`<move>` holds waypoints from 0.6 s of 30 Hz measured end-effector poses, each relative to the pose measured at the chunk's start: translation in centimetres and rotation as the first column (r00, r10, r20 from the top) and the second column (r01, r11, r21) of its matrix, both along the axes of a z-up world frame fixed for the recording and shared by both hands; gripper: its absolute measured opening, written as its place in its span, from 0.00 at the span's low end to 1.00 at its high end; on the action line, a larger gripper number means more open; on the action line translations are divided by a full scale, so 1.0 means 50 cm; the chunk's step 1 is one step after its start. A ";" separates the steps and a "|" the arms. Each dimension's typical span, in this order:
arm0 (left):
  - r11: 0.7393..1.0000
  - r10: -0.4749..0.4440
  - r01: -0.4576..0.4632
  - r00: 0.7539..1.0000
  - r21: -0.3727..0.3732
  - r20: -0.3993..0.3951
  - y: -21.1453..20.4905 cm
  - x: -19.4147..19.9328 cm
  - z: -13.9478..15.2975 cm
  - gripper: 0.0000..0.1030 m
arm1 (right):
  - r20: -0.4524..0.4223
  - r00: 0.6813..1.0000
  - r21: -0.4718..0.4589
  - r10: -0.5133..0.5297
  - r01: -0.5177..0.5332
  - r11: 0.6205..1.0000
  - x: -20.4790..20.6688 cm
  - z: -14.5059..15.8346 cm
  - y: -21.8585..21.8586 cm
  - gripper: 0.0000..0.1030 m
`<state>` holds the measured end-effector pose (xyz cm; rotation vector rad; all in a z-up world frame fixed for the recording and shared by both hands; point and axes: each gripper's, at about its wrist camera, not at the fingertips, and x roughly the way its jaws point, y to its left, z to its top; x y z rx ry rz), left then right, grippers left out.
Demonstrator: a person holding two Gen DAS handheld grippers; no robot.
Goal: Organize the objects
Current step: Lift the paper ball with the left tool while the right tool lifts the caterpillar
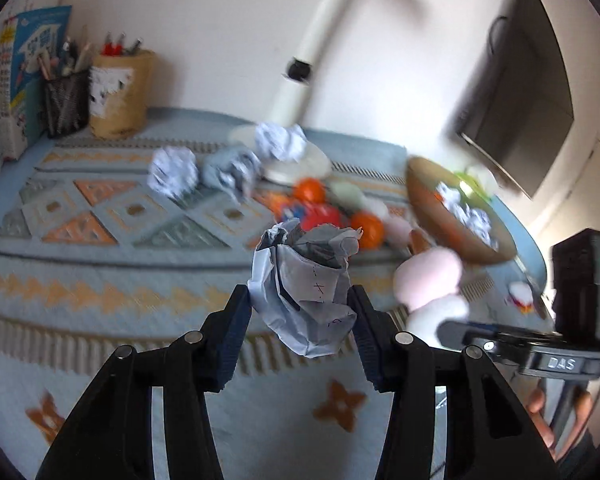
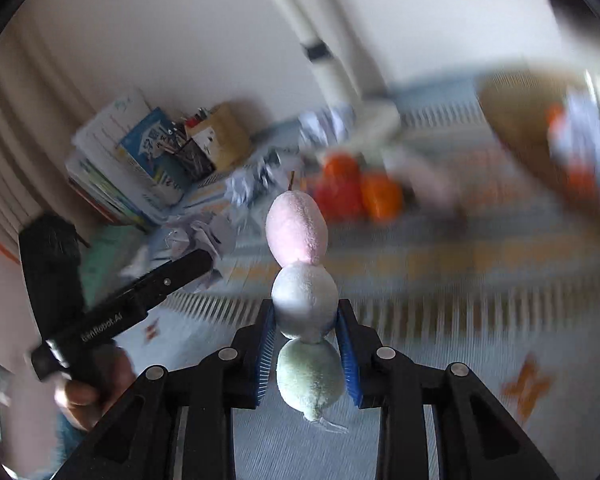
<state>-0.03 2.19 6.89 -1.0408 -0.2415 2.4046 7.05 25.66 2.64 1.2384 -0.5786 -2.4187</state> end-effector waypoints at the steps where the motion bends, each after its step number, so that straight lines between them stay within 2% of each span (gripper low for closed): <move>1: 1.000 -0.004 0.004 1.000 0.001 0.012 0.009 0.000 -0.012 0.45 | 0.028 1.000 0.005 0.001 -0.001 1.000 0.003 -0.019 0.009 0.29; 5: 1.000 0.011 -0.011 1.000 0.007 0.018 0.023 -0.002 -0.036 0.45 | 0.074 0.997 0.004 -0.002 0.002 1.000 -0.005 -0.045 0.034 0.32; 6: 1.000 0.017 -0.017 1.000 -0.006 0.012 0.025 0.000 -0.038 0.45 | 0.079 0.996 0.038 -0.034 0.031 0.999 -0.003 -0.043 0.041 0.37; 7: 1.000 0.020 -0.020 1.000 -0.011 0.009 0.026 -0.002 -0.038 0.45 | 0.072 0.996 0.086 -0.056 0.050 0.995 0.001 -0.038 0.040 0.49; 9: 1.000 0.026 -0.026 1.000 -0.016 -0.017 0.026 0.004 -0.035 0.45 | 0.019 0.996 0.188 -0.092 0.087 0.978 0.020 -0.023 0.031 0.58; 14: 0.997 0.027 -0.031 0.998 -0.075 -0.056 0.036 0.022 -0.032 0.45 | -0.042 0.990 0.339 -0.138 0.144 0.930 0.033 -0.023 -0.020 0.59; 18: 0.996 0.026 -0.030 0.998 -0.078 -0.057 0.037 0.024 -0.031 0.45 | -0.061 0.991 0.429 -0.122 0.137 0.893 -0.001 -0.033 -0.057 0.59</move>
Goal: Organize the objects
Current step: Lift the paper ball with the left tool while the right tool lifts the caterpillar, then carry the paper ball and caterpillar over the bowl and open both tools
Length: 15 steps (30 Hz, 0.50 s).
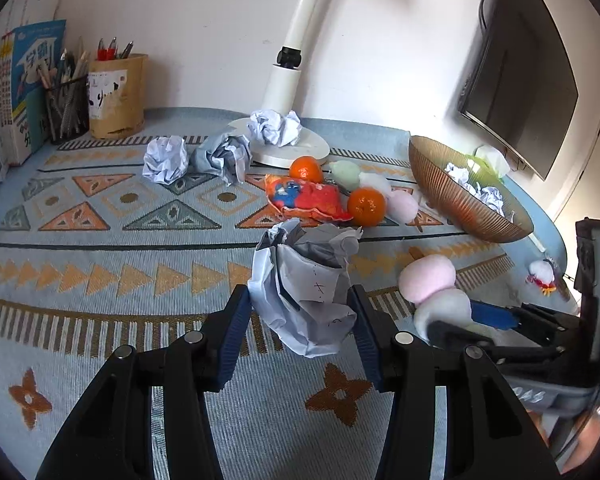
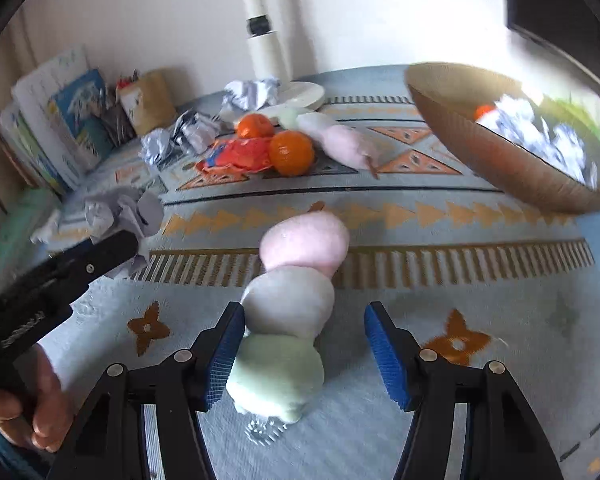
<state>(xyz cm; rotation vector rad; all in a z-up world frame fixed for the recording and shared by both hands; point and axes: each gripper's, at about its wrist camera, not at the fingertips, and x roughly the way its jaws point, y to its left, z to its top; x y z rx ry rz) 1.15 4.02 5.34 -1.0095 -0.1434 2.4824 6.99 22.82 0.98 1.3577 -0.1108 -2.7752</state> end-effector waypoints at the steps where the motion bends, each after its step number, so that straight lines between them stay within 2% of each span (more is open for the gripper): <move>1: 1.000 0.002 -0.002 1.000 0.003 0.005 -0.002 -0.001 -0.001 0.45 | -0.003 1.000 0.037 -0.004 0.004 0.999 -0.005 -0.001 -0.011 0.59; 2: 1.000 0.005 -0.005 1.000 0.004 0.007 -0.003 -0.002 -0.001 0.45 | -0.005 1.000 0.064 -0.004 0.004 0.998 -0.007 -0.003 -0.017 0.57; 3: 1.000 0.007 -0.007 1.000 0.003 0.007 -0.004 -0.002 -0.001 0.45 | -0.005 1.000 0.075 0.010 -0.010 0.997 -0.006 -0.004 -0.025 0.47; 4: 1.000 0.008 -0.008 1.000 0.002 0.006 -0.003 -0.001 -0.001 0.45 | -0.007 1.000 0.075 0.021 -0.021 0.997 -0.006 -0.004 -0.030 0.42; 7: 1.000 0.009 -0.009 1.000 -0.009 0.007 0.000 0.000 -0.002 0.45 | -0.033 0.999 0.117 0.022 -0.018 0.993 0.008 -0.002 -0.038 0.41; 10: 1.000 0.002 -0.002 1.000 -0.027 -0.003 0.009 0.005 0.003 0.45 | -0.068 0.998 0.087 0.012 -0.006 0.996 0.037 0.020 -0.012 0.41; 12: 0.999 -0.028 0.028 1.000 -0.034 -0.007 0.031 0.009 0.019 0.45 | -0.120 0.992 0.074 -0.023 0.032 0.997 0.056 0.065 0.026 0.41; 15: 0.994 -0.107 0.108 0.993 0.011 -0.053 0.079 0.005 0.083 0.45 | -0.208 0.974 0.060 -0.093 0.108 0.992 0.071 0.150 0.099 0.41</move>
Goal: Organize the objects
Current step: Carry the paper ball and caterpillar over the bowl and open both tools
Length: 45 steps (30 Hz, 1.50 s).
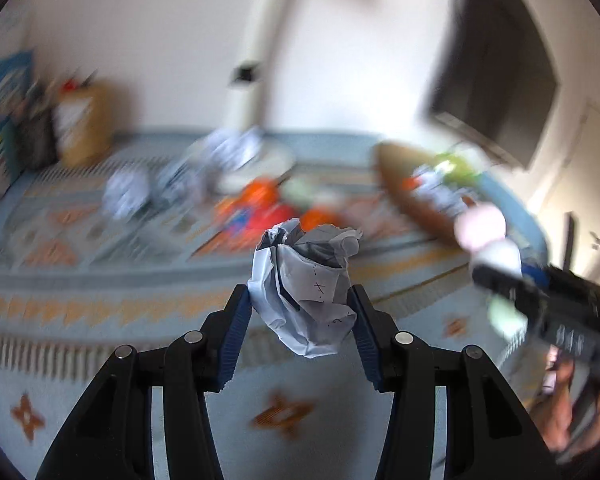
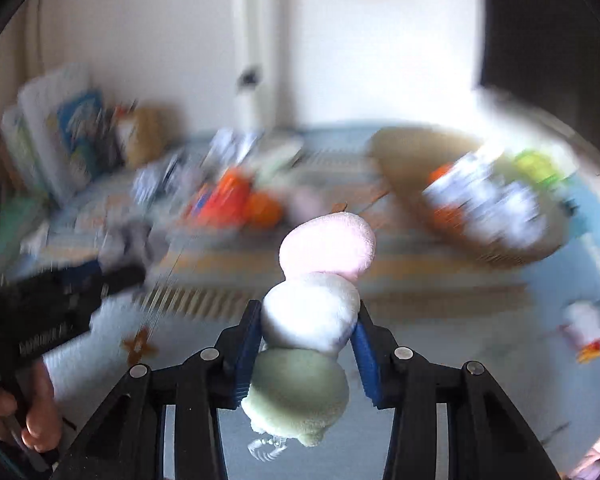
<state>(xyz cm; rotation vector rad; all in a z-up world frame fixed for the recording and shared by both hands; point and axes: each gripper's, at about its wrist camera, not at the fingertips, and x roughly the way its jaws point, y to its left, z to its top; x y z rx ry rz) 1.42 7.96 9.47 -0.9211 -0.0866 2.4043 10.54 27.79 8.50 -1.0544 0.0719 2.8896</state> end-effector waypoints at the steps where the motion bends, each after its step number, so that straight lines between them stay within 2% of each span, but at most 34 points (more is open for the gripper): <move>1: 0.999 -0.030 0.031 0.999 0.016 -0.019 0.023 -0.006 0.028 0.45 | -0.039 0.999 -0.018 -0.031 0.030 0.999 0.002 0.040 0.039 0.41; 4: 0.990 -0.119 0.123 0.991 0.063 -0.058 0.108 -0.038 0.105 0.45 | -0.112 0.986 -0.044 -0.120 0.116 0.992 -0.008 0.125 0.134 0.41; 6: 0.984 -0.160 0.167 0.983 0.067 -0.091 0.175 -0.065 0.142 0.45 | -0.128 0.976 -0.050 -0.177 0.172 0.984 -0.025 0.159 0.188 0.41; 8: 0.980 -0.186 0.193 0.978 0.058 -0.098 0.233 -0.089 0.154 0.45 | -0.119 0.970 -0.071 -0.211 0.204 0.976 -0.054 0.175 0.237 0.41; 11: 0.973 -0.223 0.227 0.972 0.046 -0.076 0.326 -0.132 0.140 0.45 | -0.072 0.968 -0.105 -0.241 0.233 0.967 -0.112 0.165 0.294 0.41; 14: 0.973 -0.229 0.230 0.972 0.017 -0.050 0.390 -0.173 0.109 0.55 | -0.018 0.974 -0.115 -0.226 0.223 0.968 -0.174 0.138 0.325 0.45; 15: 0.976 -0.219 0.219 0.975 0.004 -0.032 0.404 -0.187 0.094 0.68 | 0.016 0.969 -0.100 -0.245 0.245 0.964 -0.188 0.120 0.338 0.49; 17: 0.980 -0.200 0.200 0.980 0.001 0.012 0.410 -0.206 0.068 0.76 | 0.041 0.968 -0.121 -0.246 0.250 0.961 -0.193 0.100 0.352 0.49; 19: 0.981 -0.196 0.195 0.980 0.023 0.047 0.395 -0.208 0.052 0.76 | 0.056 0.971 -0.170 -0.233 0.239 0.956 -0.178 0.078 0.358 0.49; 23: 0.987 -0.152 0.148 0.987 0.069 0.051 0.313 -0.183 0.061 0.76 | 0.052 0.978 -0.176 -0.204 0.210 0.962 -0.144 0.068 0.329 0.49; 26: 0.989 -0.094 0.089 0.995 0.114 0.036 0.215 -0.142 0.085 0.76 | 0.024 0.992 -0.184 -0.126 0.128 0.975 -0.119 0.094 0.270 0.49; 28: 0.993 -0.030 0.028 1.000 0.116 0.010 0.147 -0.111 0.097 0.77 | 0.008 0.997 -0.165 -0.071 0.072 0.984 -0.108 0.112 0.215 0.50; 29: 0.994 0.015 -0.014 1.000 0.109 -0.004 0.108 -0.091 0.100 0.79 | 0.001 0.999 -0.161 -0.043 0.043 0.986 -0.104 0.117 0.188 0.50; 31: 0.991 0.112 -0.110 0.993 0.073 -0.029 0.031 -0.056 0.093 0.91 | -0.019 1.000 -0.160 0.020 -0.023 0.987 -0.091 0.117 0.125 0.60; 32: 0.986 0.154 -0.152 0.987 0.063 -0.039 -0.001 -0.047 0.085 0.99 | -0.027 0.999 -0.156 0.039 -0.043 0.987 -0.085 0.109 0.101 0.61; 34: 0.970 0.241 -0.238 0.969 0.058 -0.048 -0.071 -0.023 0.049 0.99 | -0.023 0.996 -0.143 0.087 -0.089 0.986 -0.077 0.076 0.039 0.61; 37: 0.961 0.275 -0.274 0.962 0.027 0.003 -0.132 -0.020 -0.015 0.99 | 0.006 0.991 -0.130 0.131 -0.129 0.983 -0.082 0.006 -0.031 0.61; 41: 0.942 0.334 -0.334 0.943 0.020 0.016 -0.185 -0.021 -0.092 0.99 | 0.016 0.990 -0.044 0.140 -0.139 0.989 -0.093 -0.079 -0.086 0.61; 43: 0.936 0.348 -0.349 0.936 0.032 0.049 -0.200 -0.029 -0.103 0.99 | 0.035 0.991 -0.017 0.130 -0.129 0.991 -0.094 -0.116 -0.095 0.61; 44: 0.934 0.349 -0.350 0.937 0.067 0.035 -0.207 -0.028 -0.099 0.99 | 0.051 0.992 0.032 0.114 -0.115 0.993 -0.096 -0.117 -0.108 0.61; 45: 0.930 0.358 -0.358 0.934 0.078 0.022 -0.210 -0.023 -0.098 0.99 | 0.026 0.993 0.051 0.117 -0.119 0.992 -0.091 -0.113 -0.115 0.62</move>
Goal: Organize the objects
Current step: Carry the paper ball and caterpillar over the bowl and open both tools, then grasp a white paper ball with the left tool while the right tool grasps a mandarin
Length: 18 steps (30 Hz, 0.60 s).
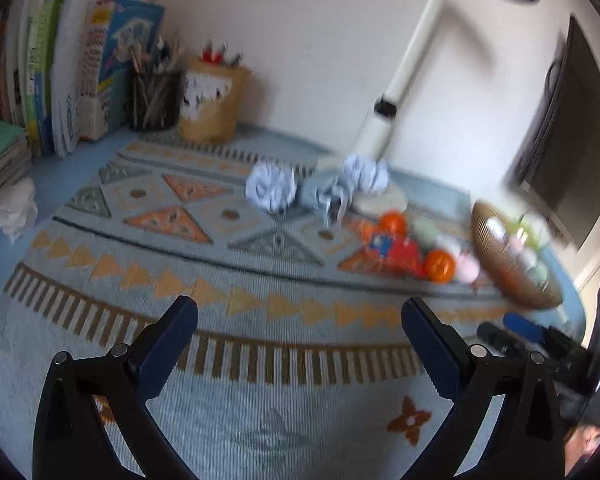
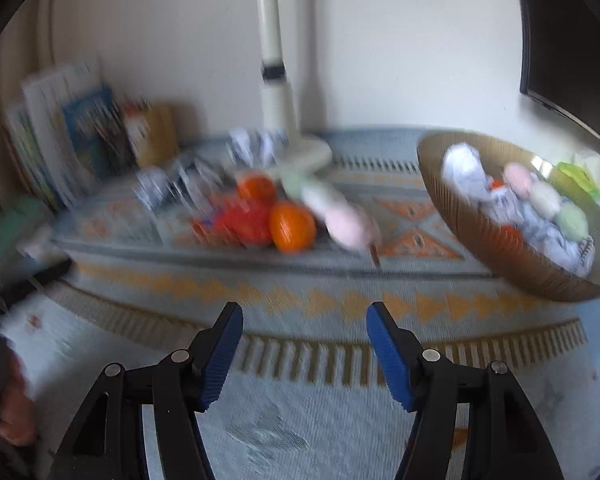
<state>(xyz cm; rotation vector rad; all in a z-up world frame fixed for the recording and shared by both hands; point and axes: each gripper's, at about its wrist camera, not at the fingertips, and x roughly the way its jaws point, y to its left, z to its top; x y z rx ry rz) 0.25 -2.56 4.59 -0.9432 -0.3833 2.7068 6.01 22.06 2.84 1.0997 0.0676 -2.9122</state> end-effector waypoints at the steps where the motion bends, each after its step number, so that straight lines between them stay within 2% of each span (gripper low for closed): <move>1: 1.000 0.003 -0.003 1.000 0.004 0.003 -0.004 0.001 0.000 0.99 | -0.009 1.000 0.015 0.005 -0.005 1.000 0.003 0.001 -0.005 0.69; 3: 1.000 -0.014 0.014 1.000 0.016 0.024 -0.001 -0.002 -0.001 0.99 | -0.009 1.000 0.044 0.009 -0.009 0.999 0.002 0.000 -0.014 0.80; 11: 0.999 -0.017 0.017 1.000 -0.038 0.003 0.019 0.008 0.001 0.99 | 0.000 1.000 0.009 -0.008 0.008 1.000 0.000 -0.003 -0.001 0.81; 18: 1.000 -0.021 0.021 0.999 -0.001 0.028 0.009 0.001 -0.004 0.99 | 0.014 1.000 0.002 -0.004 0.004 1.000 -0.003 -0.006 -0.001 0.81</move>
